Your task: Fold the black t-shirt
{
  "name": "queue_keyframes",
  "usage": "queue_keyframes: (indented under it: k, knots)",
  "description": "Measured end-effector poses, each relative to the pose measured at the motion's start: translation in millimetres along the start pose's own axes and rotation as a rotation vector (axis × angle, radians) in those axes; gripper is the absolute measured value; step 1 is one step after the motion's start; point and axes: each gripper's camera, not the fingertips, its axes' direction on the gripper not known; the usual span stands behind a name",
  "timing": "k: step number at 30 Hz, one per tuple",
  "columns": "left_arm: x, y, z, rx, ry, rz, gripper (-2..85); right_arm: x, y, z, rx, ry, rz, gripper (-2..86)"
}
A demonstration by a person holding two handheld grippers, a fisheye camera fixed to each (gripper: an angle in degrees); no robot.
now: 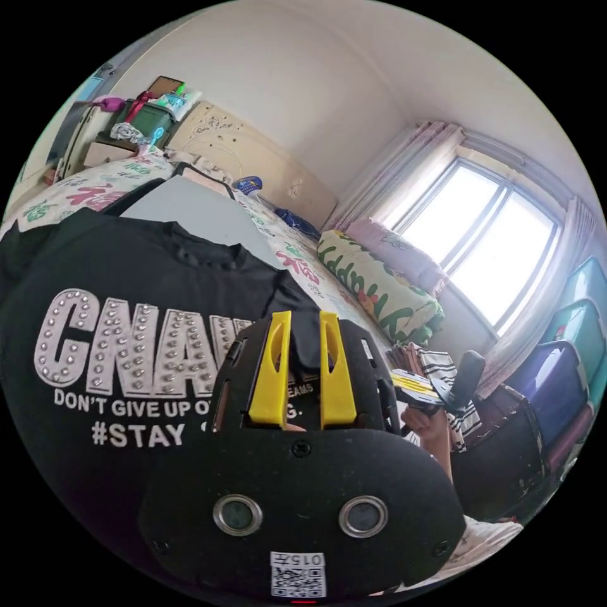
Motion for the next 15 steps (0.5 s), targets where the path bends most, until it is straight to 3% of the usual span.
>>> queue_keyframes:
  k: [4, 9, 12, 15]
  knots:
    - [0, -28, 0, -0.067, 0.02, 0.055, 8.1, -8, 25, 3, 0.088, 0.038, -0.012, 1.2]
    - [67, -50, 51, -0.372, 0.048, 0.367, 9.0, -2, 45, 16, 0.16, 0.097, 0.04, 4.2]
    - [90, -56, 62, -0.415, 0.002, 0.449, 9.9, 6, 49, 47, 0.055, 0.205, 0.088, 6.1]
    - [79, -74, 61, -0.404, 0.019, 0.386, 10.3, 4, 54, 76, -0.037, 0.138, 0.043, 7.4]
